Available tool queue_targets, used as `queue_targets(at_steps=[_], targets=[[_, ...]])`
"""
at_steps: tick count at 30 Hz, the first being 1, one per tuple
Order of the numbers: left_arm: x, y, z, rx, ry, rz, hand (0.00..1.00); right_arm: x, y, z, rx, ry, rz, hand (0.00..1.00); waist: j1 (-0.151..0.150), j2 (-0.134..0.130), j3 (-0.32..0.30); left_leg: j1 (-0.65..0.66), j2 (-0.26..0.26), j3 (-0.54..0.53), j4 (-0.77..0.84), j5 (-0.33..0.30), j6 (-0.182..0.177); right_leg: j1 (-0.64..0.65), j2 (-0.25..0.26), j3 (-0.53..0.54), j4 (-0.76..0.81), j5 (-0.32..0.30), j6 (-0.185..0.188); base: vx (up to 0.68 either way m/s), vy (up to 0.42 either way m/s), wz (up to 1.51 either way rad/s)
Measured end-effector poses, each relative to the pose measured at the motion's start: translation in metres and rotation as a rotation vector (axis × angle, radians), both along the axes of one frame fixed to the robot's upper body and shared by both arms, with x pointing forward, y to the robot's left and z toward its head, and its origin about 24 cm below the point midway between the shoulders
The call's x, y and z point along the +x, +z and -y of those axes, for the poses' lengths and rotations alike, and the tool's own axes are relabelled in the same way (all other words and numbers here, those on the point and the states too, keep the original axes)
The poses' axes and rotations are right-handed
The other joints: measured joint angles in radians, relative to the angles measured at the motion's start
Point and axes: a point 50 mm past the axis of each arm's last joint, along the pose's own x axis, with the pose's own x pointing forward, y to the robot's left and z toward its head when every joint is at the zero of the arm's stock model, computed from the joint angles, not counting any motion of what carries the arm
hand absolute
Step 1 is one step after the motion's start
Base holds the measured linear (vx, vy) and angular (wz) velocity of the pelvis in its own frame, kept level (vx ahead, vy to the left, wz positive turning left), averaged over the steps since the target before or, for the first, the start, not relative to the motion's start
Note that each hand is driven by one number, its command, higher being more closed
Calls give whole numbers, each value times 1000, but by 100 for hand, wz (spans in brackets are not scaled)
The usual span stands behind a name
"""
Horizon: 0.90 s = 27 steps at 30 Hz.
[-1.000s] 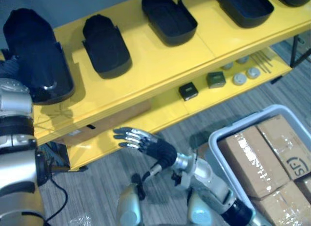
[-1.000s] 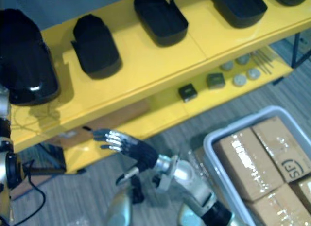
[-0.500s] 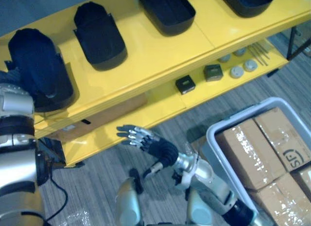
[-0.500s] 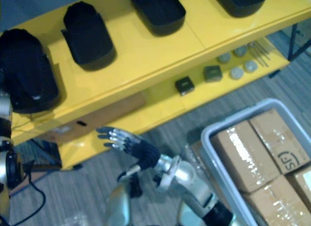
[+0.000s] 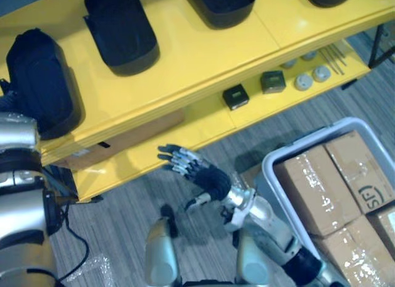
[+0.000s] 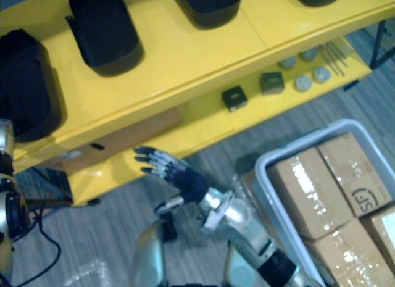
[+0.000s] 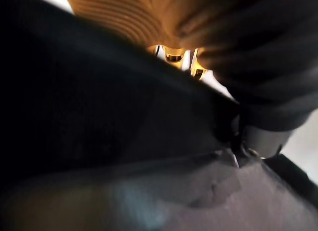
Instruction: Walk over and take plastic housings, then place them on the shelf
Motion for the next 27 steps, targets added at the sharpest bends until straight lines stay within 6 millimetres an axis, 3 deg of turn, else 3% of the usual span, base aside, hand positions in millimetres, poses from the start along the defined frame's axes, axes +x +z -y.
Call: queue_targets(at_steps=[2,7,10,12,17,20,23,25,27], targets=[[-5,13,-5,37,62,98,0,1,1,2,21,-38,0,0,-1,-7,3,2,-1,-4,-4,3,-3,2,2,0,-1,0,0,0,0,0],[-27,78,-13,237,198,463,0,-3,0,10,137,-187,-1,0,-3,-34,6,104,-20,0,-88,33,-13,100,14,-6,-81,14,-5,14,-27,0],[-43,103,-14,313,222,678,0,0,9,19,204,-280,43,0,-7,-38,-11,148,-24,7,-143,48,-19,146,19,-12,-140,29,-6,36,-32,-4],[-49,106,-11,367,203,759,0,6,14,28,242,-344,62,0,-14,-39,-36,173,-30,9,-184,65,-21,180,21,-27,-189,51,-4,102,-21,4],[-57,60,-2,406,139,844,0,17,22,53,261,-494,108,0,-13,-50,-145,250,-44,7,-239,67,-21,294,27,-49,-315,87,2,160,-18,2],[-77,26,11,439,76,898,0,19,22,67,264,-575,110,0,2,-57,-215,304,-48,-10,-282,66,-22,361,34,-65,-358,91,1,124,-23,13],[-96,-11,33,412,-72,875,0,20,19,82,252,-659,104,0,25,-45,-269,339,-54,-29,-318,71,-29,406,38,-101,-387,98,1,72,-26,22],[-111,-46,55,345,-217,794,0,17,11,93,248,-720,65,0,38,-18,-296,359,-56,-49,-348,78,-39,429,45,-117,-403,124,-1,15,15,20],[-127,-67,68,305,-311,714,0,14,4,96,246,-745,30,0,42,-7,-303,364,-61,-57,-359,81,-43,440,45,-120,-416,137,2,-19,36,11]])
